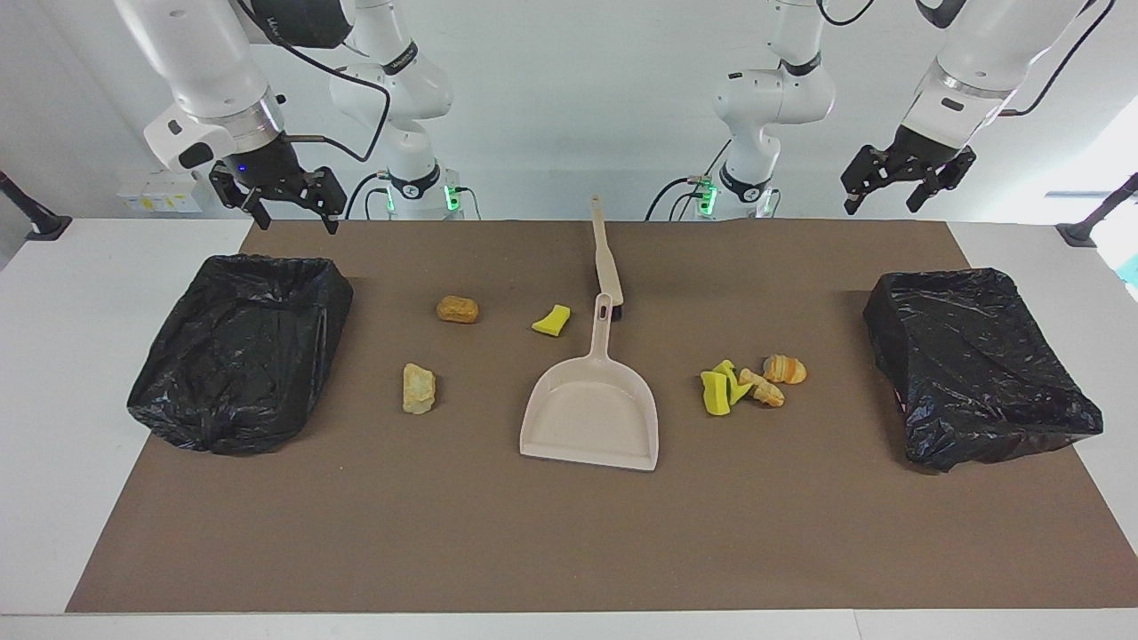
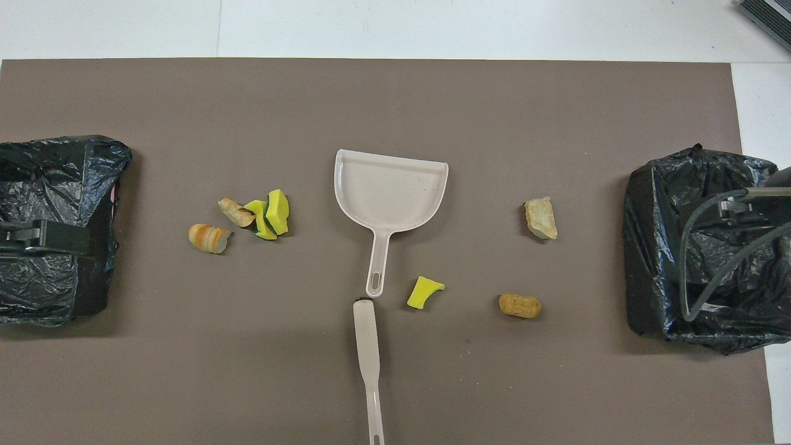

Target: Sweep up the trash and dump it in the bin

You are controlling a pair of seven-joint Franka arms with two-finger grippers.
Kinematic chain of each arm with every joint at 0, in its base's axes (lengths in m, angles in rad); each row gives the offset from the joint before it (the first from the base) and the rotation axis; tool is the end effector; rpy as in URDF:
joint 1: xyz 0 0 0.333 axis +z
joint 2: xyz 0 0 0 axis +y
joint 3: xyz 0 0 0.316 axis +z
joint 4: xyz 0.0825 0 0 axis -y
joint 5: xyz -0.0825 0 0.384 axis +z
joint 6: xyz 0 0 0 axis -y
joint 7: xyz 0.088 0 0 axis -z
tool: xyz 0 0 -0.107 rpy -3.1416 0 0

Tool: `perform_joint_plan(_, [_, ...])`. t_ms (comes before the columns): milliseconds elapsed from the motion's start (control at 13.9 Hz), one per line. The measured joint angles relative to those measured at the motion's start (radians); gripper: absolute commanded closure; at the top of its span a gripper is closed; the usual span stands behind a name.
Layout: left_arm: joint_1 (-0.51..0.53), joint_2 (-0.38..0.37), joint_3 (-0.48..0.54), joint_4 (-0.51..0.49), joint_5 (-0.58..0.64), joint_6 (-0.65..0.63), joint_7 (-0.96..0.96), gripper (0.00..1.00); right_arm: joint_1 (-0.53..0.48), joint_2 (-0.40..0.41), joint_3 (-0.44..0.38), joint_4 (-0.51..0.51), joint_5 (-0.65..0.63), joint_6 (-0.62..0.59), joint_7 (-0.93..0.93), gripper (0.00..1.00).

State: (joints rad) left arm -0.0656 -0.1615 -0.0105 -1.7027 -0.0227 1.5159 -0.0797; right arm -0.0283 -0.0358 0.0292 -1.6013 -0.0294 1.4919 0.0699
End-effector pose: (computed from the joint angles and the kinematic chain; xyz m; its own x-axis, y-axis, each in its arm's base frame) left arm 0.4956 -0.0408 0.6428 0.9996 0.0025 -0.0269 0.0031 -0.9998 0.0189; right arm 0.5346 -0.0026 0.6231 0.9949 -0.0713 -0.0712 -0.0689 -0.9970 0.0355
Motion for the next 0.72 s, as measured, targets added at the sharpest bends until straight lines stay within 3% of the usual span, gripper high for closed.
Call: perform_joint_plan(718, [0.007, 0.0, 0.001, 0.0, 0.0, 0.0, 0.0, 0.0, 0.0, 0.0, 0.0, 0.0, 0.0, 0.0, 0.0, 0.0])
